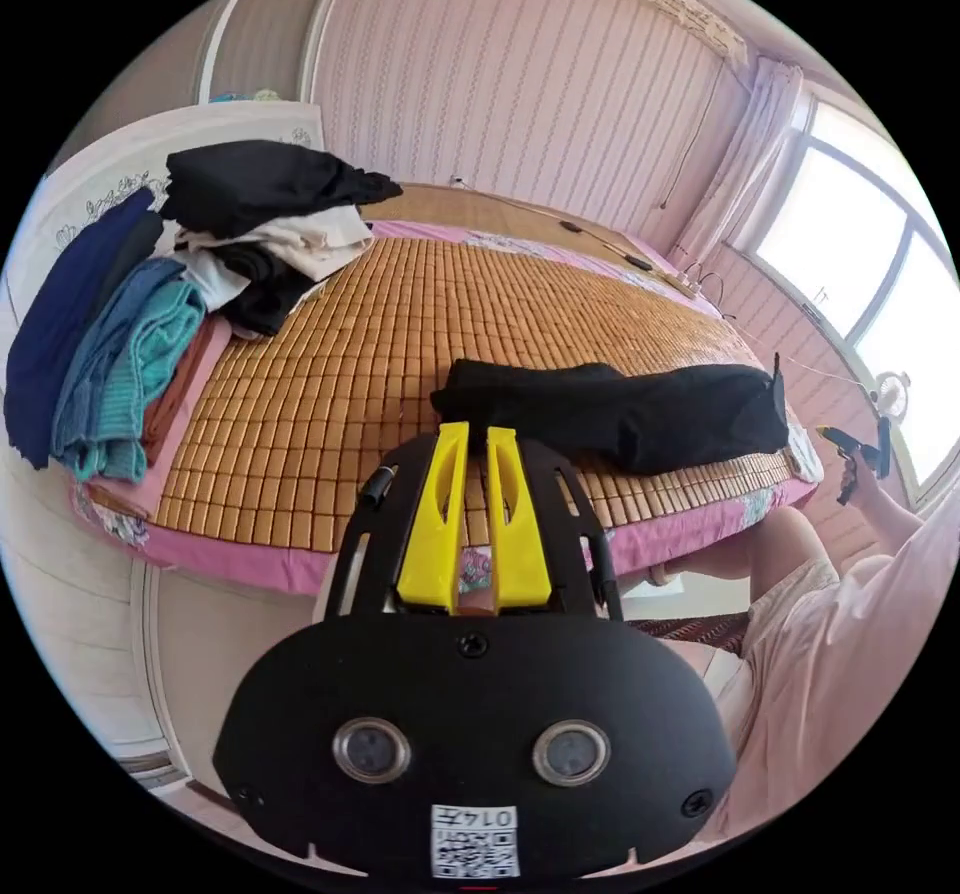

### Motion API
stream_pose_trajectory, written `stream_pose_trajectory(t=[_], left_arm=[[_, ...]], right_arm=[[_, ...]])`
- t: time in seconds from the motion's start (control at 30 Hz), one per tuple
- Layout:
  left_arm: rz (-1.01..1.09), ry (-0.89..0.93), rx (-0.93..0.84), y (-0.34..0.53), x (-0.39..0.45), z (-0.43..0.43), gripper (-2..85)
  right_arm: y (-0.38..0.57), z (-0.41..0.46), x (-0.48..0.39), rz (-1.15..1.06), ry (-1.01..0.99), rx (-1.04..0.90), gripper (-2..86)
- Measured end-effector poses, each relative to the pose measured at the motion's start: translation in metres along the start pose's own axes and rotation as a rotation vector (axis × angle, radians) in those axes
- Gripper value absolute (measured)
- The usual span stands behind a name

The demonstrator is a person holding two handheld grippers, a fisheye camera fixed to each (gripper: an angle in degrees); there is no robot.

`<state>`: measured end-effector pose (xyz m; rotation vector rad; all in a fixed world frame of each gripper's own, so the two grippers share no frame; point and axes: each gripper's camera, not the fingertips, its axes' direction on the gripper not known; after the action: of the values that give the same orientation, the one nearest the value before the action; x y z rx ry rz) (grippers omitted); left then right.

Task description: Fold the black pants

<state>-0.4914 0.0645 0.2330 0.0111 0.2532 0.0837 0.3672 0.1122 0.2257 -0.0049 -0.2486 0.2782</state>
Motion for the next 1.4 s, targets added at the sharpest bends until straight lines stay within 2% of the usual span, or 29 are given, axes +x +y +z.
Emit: stream_pose_trajectory(t=[0.03,0.1,0.17,0.27,0.43,0.57,0.73,0.9,0.93,1.0,1.1,1.27,1.4], left_arm=[[-0.072,-0.017,-0.068,0.017,-0.013,0.012,3.5],[-0.164,-0.011,-0.117,0.039,-0.028,0.02,3.5],[-0.259,0.054,-0.101,0.055,-0.04,0.017,4.1],[-0.291,0.124,-0.107,0.054,-0.042,0.018,5.8],[-0.27,-0.005,-0.189,0.034,-0.038,0.044,8.6],[-0.25,-0.05,-0.322,0.03,-0.043,0.075,9.3],[-0.14,-0.126,-0.297,0.037,-0.031,0.076,8.1],[-0.103,-0.111,-0.248,0.045,-0.028,0.073,3.2],[-0.127,-0.095,-0.241,0.047,-0.031,0.071,2.5],[-0.148,-0.078,-0.221,0.048,-0.035,0.065,1.7],[-0.154,-0.098,-0.13,0.046,-0.043,0.038,0.9],[-0.239,-0.283,-0.017,0.024,-0.102,-0.007,3.3],[-0.354,-0.374,-0.125,0.016,-0.151,-0.006,6.0]], right_arm=[[0.011,0.018,0.009,0.039,0.001,-0.078,1.2],[0.02,0.034,0.004,0.035,0.019,-0.114,1.6],[0.014,0.047,-0.017,-0.033,0.026,-0.132,2.2],[-0.018,0.072,-0.075,-0.214,0.024,-0.146,3.8],[-0.064,0.154,-0.233,-0.634,-0.046,-0.219,6.7],[-0.067,0.218,-0.349,-0.861,-0.144,-0.292,7.7],[-0.048,0.318,-0.508,-1.113,-0.135,-0.405,11.3],[-0.025,0.403,-0.566,-1.139,-0.005,-0.54,10.9],[-0.028,0.398,-0.569,-1.134,-0.063,-0.473,8.0],[-0.032,0.401,-0.576,-1.141,-0.074,-0.526,2.3],[-0.055,0.379,-0.595,-1.169,-0.227,-0.449,0.9],[-0.1,0.373,-0.681,-1.126,-0.387,-0.393,1.9],[-0.12,0.378,-0.71,-1.054,-0.371,-0.473,7.3]])
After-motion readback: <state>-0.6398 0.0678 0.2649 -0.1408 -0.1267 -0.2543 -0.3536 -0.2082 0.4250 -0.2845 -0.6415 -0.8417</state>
